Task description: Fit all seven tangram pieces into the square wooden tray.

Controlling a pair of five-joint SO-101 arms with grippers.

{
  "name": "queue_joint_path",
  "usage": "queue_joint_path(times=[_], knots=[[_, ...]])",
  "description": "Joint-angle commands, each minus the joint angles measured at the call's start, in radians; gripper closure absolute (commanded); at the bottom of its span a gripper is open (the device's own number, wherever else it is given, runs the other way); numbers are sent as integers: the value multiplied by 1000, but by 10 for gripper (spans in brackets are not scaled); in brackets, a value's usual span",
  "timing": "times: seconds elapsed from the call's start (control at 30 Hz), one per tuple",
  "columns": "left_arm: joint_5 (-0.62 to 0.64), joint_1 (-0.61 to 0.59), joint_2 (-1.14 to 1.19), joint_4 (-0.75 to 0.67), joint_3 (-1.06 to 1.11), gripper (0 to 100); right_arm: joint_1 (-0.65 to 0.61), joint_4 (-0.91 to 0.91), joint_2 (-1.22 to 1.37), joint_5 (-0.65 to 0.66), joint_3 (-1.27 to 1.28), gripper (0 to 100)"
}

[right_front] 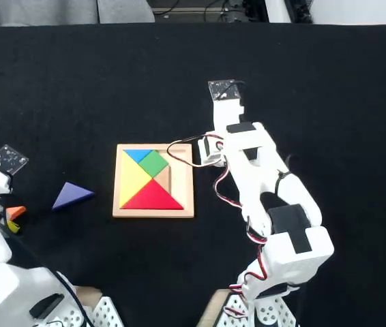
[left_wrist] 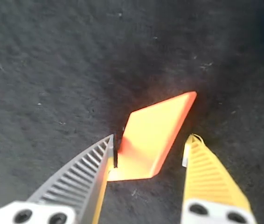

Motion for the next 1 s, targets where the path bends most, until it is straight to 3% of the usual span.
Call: queue_joint_path(times=[0.0,0.23,0.37,0.5,0.83,0.97], knots=[[-48,-8,46,-14,-113,768,12,-11,-13,9,-27,987],[-52,-10,100,9,-142,768,12,-11,-13,9,-27,987],[-117,-10,106,176,-220,770,11,-11,-13,9,-27,987],[-81,-8,110,301,-367,772,11,-11,-13,9,-27,987],[-46,-8,126,181,-398,772,11,-11,-13,9,-27,987],[31,-10,137,236,-406,772,11,-11,-13,9,-27,987]])
